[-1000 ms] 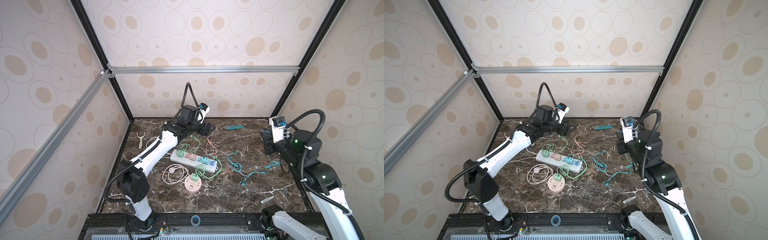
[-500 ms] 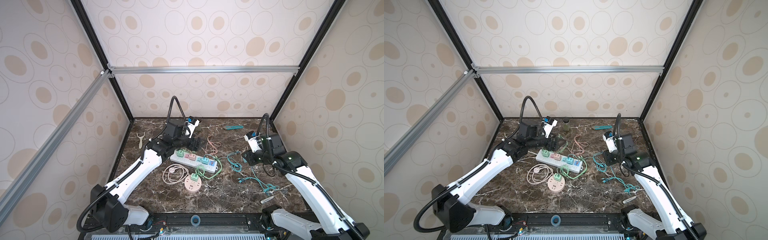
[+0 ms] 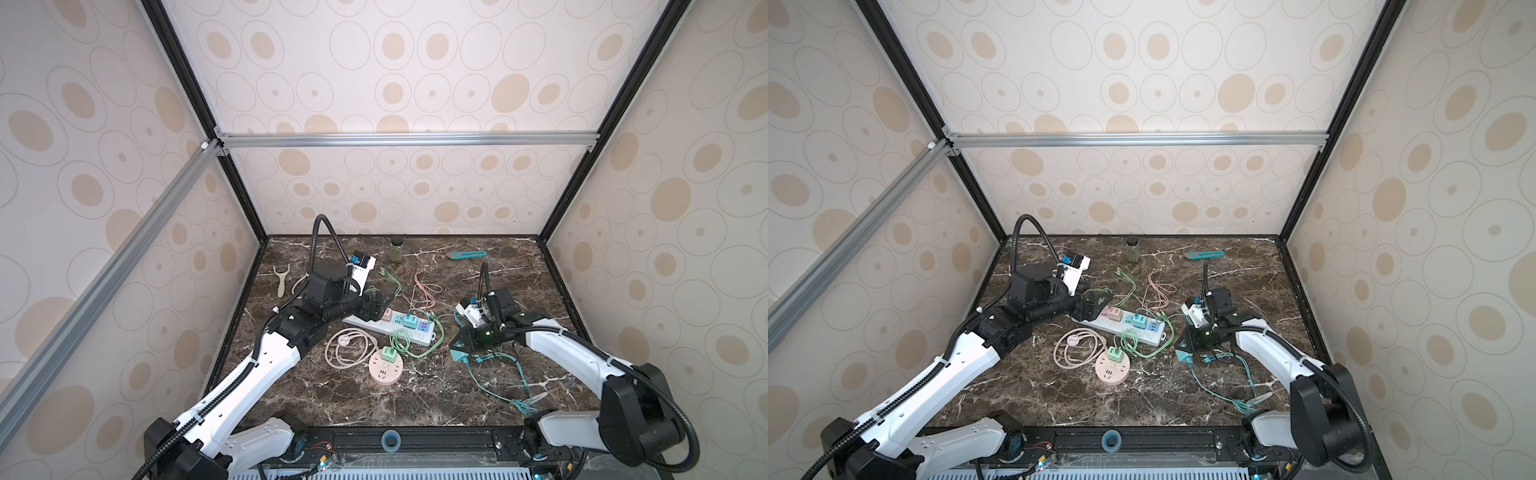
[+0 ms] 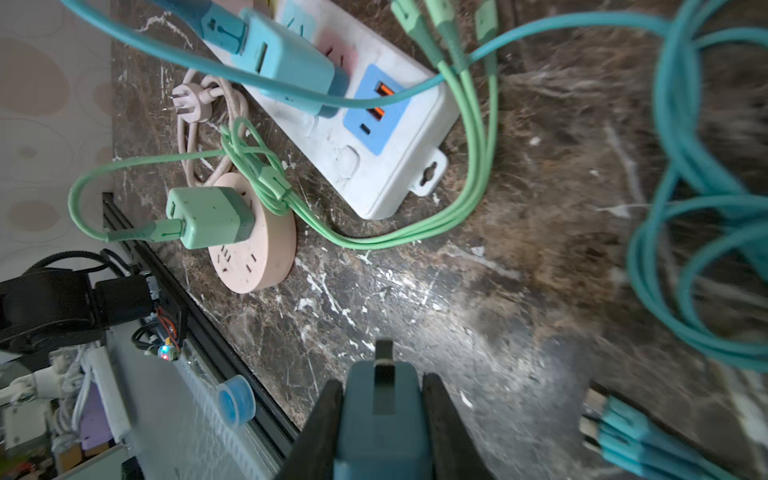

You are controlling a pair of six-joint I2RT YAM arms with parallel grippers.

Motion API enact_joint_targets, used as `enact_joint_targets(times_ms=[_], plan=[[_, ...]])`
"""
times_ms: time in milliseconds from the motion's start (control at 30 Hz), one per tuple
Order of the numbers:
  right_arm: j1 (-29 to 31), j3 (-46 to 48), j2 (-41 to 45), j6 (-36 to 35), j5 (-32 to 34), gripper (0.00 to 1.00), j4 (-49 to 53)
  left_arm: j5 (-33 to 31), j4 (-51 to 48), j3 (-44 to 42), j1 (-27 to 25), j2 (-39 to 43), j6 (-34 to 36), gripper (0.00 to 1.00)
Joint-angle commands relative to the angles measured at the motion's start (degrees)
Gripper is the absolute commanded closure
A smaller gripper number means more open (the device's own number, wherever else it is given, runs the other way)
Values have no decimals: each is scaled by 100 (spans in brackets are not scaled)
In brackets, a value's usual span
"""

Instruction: Insert the plug

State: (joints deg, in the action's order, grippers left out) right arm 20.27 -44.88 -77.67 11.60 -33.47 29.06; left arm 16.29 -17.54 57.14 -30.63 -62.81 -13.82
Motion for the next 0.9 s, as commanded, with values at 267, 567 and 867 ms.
enact_joint_targets(times_ms=[267, 567, 867], plan=[[399, -150, -1094, 10, -189, 80, -575, -221, 128, -260, 84, 339, 22, 17], [403, -221, -1310, -226, 216, 67, -281, -519, -127, -368, 110, 459, 264, 17], [489, -671, -992, -484, 1417, 50, 659, -630, -313, -384, 217, 549, 426, 16]])
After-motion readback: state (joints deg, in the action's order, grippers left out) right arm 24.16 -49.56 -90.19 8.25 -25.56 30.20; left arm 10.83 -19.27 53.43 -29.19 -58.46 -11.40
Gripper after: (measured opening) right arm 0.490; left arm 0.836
